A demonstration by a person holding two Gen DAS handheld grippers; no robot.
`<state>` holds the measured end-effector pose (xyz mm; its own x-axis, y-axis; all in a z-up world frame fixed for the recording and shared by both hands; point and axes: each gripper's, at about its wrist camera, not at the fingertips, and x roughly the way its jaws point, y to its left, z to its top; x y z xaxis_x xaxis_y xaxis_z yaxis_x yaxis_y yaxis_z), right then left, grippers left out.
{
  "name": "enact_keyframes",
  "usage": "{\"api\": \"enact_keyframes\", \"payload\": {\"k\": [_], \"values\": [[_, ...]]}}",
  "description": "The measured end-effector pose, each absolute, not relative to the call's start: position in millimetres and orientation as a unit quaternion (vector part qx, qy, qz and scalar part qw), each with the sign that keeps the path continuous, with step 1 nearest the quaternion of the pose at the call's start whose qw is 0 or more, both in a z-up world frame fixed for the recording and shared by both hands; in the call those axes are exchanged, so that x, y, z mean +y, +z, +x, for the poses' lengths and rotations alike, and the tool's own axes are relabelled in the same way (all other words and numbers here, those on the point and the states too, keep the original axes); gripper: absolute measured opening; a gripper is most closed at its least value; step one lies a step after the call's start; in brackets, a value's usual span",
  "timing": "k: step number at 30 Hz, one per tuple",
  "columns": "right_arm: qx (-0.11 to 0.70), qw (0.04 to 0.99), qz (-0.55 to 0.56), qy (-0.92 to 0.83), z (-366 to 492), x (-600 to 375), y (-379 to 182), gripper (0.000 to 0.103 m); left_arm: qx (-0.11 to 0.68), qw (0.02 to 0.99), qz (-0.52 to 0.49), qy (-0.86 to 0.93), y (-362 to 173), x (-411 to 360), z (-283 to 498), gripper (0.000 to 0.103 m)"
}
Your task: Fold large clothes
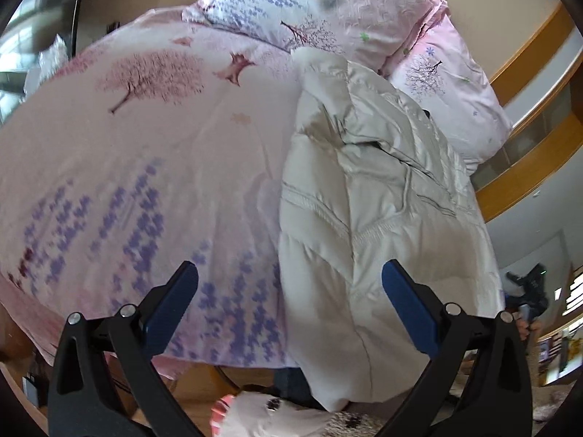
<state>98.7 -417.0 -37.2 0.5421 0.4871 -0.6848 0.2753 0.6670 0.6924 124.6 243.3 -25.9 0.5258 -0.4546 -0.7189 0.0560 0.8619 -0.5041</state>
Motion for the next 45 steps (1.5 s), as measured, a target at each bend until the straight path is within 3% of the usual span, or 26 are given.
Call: {"api": "enact_keyframes", "payload": {"k": [22, 26, 28, 31, 32, 39, 45], "values": [[0.474, 0.748, 0.432, 0.17, 80, -392, -56, 0.071, 0.51, 0.787, -0.269, -0.221, -39, 215, 93, 0.095], [0.476, 0.751, 0.424, 0.174, 80, -388, -55, 0.067, 0.524, 0.783, -0.273, -0.196, -38, 211, 92, 0.083], [0.484, 0.752, 0.416, 0.166, 79, -386, -57, 0.042, 0.532, 0.783, -0.265, -0.184, -38, 209, 91, 0.077], [0.488, 0.752, 0.411, 0.168, 80, -380, -59, 0.029, 0.542, 0.775, -0.271, -0.18, -41, 208, 90, 0.047], [0.485, 0.753, 0.411, 0.169, 79, -380, -59, 0.027, 0.549, 0.76, -0.292, -0.189, -47, 209, 91, 0.038], [0.461, 0.772, 0.403, 0.169, 77, -377, -37, 0.019, 0.525, 0.772, -0.305, -0.186, -42, 215, 92, 0.016], [0.423, 0.804, 0.38, 0.173, 82, -367, 2, 0.017, 0.473, 0.803, -0.307, -0.195, -10, 224, 97, 0.01]]}}
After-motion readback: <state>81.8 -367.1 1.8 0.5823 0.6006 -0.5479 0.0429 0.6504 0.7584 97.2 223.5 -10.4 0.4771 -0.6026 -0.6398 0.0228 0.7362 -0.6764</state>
